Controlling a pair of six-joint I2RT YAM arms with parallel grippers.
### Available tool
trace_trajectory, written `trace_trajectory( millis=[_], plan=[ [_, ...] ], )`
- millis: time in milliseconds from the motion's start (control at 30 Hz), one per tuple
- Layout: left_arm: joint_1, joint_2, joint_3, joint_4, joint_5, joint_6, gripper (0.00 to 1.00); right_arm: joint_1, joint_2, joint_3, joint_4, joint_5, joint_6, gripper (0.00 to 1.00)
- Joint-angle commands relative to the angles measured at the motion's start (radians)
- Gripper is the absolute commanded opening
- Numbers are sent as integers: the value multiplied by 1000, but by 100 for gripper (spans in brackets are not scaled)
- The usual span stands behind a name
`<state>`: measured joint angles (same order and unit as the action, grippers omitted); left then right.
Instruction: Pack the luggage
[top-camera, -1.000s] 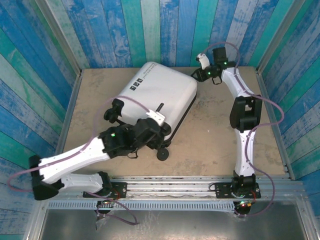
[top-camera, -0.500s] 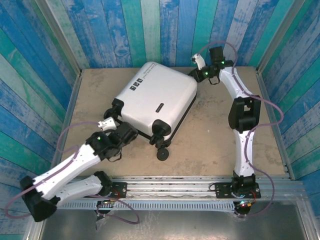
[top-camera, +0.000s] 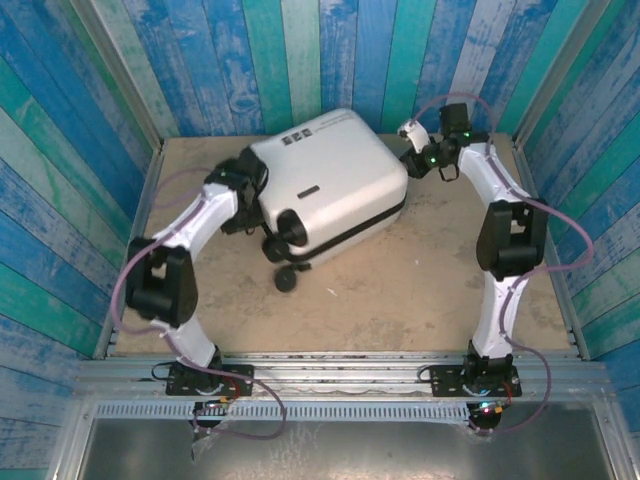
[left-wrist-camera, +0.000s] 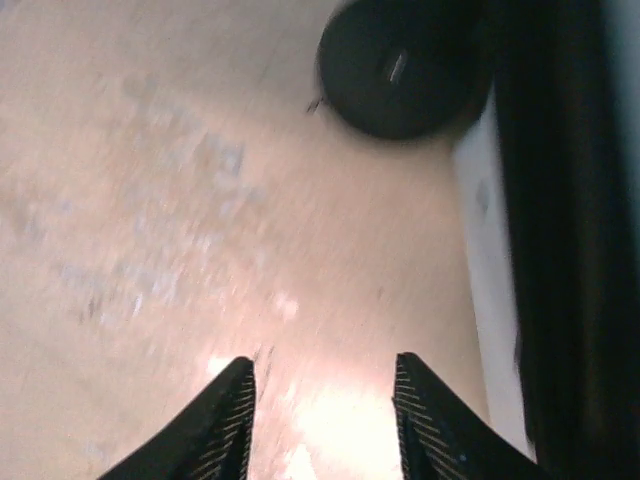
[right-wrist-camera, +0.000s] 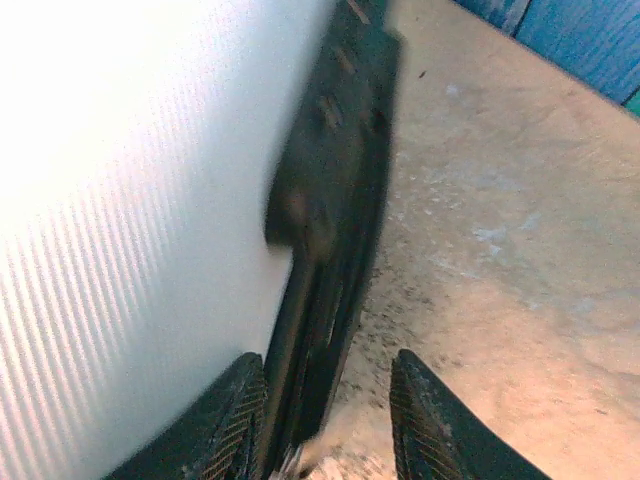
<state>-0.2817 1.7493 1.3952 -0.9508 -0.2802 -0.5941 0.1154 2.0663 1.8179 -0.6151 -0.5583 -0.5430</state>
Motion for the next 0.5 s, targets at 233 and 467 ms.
trace_trajectory(
  millis=[233, 467],
  plan=[
    [6, 289, 487, 188, 264, 296, 72, 296, -413, -502, 182, -136, 84, 40],
    [124, 114, 545, 231, 79, 297, 80, 387, -594, -664, 249, -32, 199, 41]
  ],
)
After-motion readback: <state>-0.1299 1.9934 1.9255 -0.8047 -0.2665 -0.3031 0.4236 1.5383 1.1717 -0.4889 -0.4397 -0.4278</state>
